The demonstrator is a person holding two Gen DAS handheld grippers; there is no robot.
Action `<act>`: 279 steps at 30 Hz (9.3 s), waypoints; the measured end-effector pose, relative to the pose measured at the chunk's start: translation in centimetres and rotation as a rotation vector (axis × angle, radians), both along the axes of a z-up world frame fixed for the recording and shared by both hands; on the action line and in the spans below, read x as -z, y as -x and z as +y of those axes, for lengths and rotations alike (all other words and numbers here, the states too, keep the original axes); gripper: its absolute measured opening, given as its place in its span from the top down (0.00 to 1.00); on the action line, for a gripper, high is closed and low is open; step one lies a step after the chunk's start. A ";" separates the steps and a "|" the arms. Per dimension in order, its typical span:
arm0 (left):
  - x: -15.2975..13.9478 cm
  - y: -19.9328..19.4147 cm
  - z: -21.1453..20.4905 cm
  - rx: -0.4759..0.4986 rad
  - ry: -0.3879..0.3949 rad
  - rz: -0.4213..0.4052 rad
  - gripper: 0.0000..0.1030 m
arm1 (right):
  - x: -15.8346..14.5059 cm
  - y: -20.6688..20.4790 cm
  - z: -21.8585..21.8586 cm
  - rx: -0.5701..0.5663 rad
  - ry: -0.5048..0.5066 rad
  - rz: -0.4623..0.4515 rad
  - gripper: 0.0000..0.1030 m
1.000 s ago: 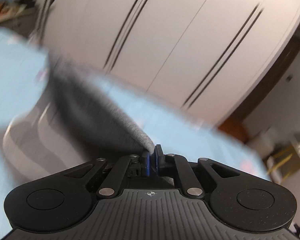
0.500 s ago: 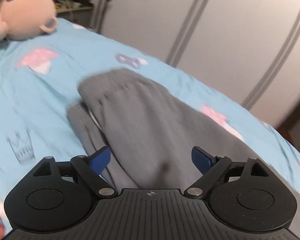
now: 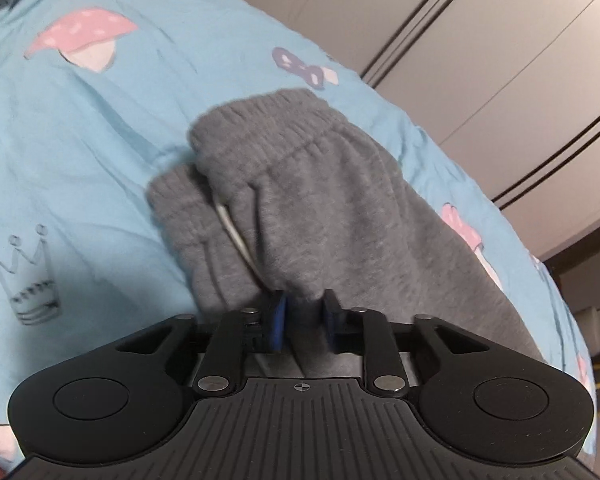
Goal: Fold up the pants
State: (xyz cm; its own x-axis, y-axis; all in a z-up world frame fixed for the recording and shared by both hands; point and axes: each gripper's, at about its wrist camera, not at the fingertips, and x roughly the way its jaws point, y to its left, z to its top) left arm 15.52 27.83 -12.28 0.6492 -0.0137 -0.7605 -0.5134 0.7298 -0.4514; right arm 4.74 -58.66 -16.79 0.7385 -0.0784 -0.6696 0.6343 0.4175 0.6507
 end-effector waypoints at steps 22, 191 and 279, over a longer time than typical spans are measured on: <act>0.2 -1.5 -1.8 0.044 -0.058 -0.008 0.36 | -0.5 0.3 -0.8 0.035 -0.069 -0.042 0.61; 4.8 2.1 -11.4 -0.015 -0.583 -0.030 0.00 | -0.9 -37.0 37.0 -0.971 -0.296 0.043 0.28; 4.3 1.9 -12.1 -0.006 -0.660 -0.047 0.00 | -6.8 -18.8 27.9 -0.729 0.796 0.078 0.29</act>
